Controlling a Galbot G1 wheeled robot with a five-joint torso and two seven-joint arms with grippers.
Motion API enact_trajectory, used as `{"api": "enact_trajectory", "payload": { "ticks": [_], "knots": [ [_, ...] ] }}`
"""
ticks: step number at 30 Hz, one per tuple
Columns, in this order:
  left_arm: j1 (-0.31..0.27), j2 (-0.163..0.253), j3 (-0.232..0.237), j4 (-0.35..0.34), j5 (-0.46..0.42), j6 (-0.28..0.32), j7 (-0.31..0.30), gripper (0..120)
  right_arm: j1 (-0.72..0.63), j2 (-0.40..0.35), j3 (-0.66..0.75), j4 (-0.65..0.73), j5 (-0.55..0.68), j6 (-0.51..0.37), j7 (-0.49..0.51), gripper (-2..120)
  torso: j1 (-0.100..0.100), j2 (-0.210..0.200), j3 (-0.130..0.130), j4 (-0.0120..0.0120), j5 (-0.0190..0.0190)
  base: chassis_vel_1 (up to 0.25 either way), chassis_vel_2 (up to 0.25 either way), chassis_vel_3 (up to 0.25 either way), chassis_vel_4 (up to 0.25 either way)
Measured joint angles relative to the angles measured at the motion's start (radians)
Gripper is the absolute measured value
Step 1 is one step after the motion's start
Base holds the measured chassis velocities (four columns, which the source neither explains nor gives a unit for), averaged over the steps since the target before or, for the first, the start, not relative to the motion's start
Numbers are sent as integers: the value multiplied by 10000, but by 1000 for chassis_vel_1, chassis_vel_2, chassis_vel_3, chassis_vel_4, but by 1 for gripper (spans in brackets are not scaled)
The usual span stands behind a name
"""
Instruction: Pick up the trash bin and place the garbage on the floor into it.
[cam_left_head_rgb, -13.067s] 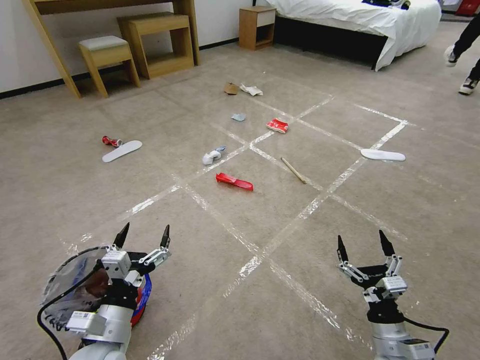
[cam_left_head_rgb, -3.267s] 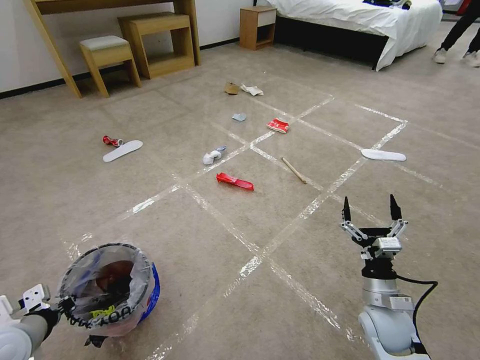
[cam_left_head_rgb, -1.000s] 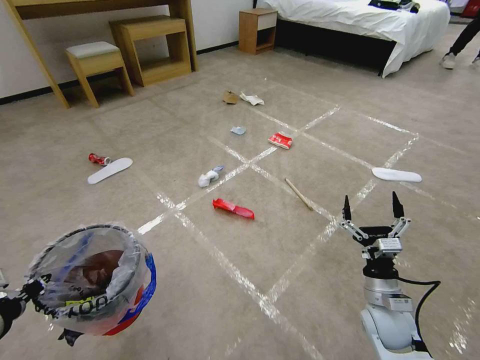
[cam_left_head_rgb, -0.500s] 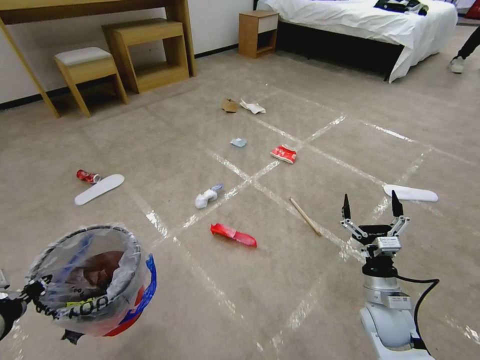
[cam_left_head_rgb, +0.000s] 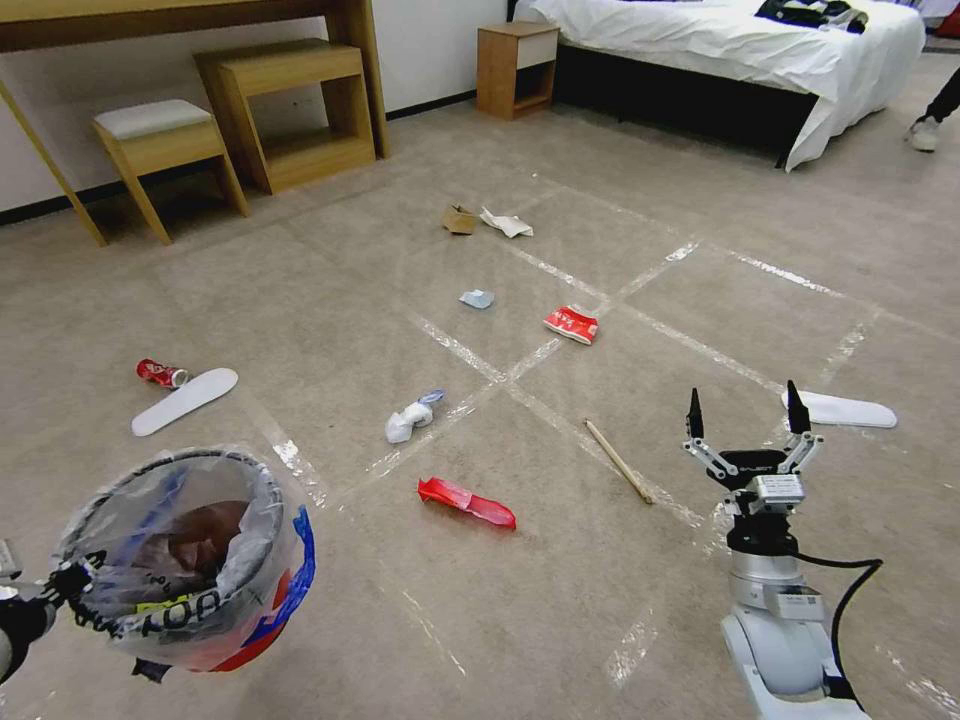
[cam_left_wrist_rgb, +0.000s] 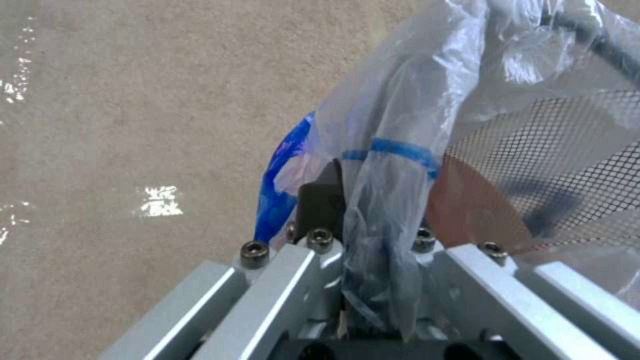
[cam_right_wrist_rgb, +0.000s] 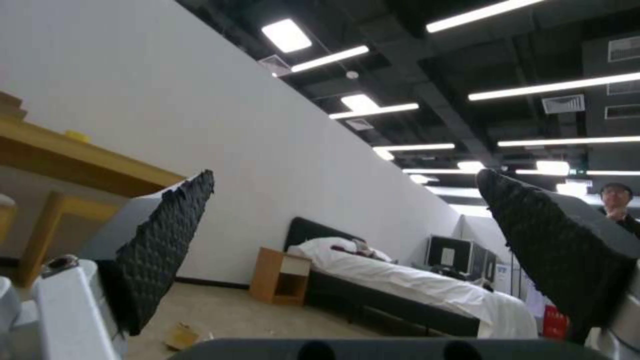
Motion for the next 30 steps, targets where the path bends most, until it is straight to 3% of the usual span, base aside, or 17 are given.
{"api": "enact_trajectory", "payload": {
  "ticks": [30],
  "knots": [
    [208,-155,21,-229,138,1,68,0,-24,-6,58,12,-87,126,-112,100,0,0,1,0,0,-2,3,3,-3]
  ]
}}
